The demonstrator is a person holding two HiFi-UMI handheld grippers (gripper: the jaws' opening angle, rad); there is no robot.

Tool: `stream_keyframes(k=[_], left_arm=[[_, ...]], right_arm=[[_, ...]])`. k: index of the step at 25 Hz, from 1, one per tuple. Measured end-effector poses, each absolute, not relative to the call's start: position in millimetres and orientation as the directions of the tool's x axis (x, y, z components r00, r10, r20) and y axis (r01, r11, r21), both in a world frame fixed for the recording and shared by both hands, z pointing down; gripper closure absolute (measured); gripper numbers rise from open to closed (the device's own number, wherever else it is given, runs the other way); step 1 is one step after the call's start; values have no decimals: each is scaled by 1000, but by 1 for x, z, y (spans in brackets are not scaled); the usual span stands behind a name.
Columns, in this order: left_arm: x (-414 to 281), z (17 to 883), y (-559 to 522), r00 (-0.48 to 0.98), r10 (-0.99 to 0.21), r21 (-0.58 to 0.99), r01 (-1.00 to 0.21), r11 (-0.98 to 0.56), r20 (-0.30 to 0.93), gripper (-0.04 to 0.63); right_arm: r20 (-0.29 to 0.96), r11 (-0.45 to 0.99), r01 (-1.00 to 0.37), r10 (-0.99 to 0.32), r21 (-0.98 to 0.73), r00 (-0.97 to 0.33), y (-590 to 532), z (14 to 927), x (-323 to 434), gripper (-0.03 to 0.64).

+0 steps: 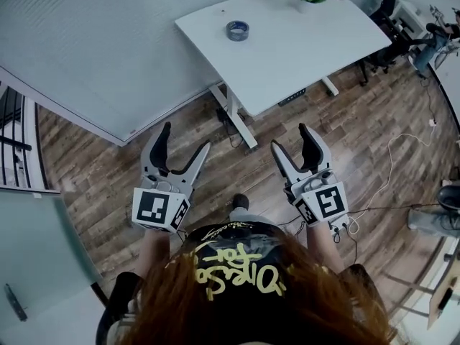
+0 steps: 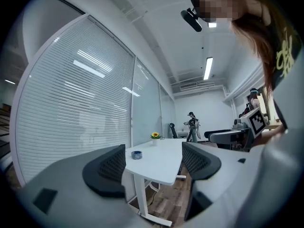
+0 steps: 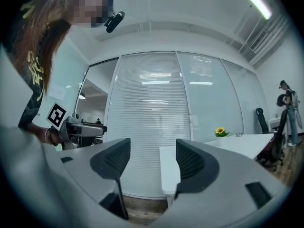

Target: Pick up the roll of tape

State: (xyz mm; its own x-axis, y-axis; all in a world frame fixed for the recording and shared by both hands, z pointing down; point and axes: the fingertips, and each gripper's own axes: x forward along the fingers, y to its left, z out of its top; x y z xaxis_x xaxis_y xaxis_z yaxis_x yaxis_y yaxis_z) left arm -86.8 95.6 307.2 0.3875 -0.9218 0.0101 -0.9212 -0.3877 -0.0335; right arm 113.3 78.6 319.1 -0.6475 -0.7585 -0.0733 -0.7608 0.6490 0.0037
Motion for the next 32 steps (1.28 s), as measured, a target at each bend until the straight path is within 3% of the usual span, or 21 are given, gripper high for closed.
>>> stream_keyframes(k=[14,32], left_arm=[[-86,310,45,311,-950,-30,-950,-312,23,227],[-74,304,18,318,-948,-47,-947,-319,29,227]], right_arm=[[-76,730,-683,-682,-10,-727,19,322,106,334],[-88,712,-702,-698,20,-711,-10,314,132,334]])
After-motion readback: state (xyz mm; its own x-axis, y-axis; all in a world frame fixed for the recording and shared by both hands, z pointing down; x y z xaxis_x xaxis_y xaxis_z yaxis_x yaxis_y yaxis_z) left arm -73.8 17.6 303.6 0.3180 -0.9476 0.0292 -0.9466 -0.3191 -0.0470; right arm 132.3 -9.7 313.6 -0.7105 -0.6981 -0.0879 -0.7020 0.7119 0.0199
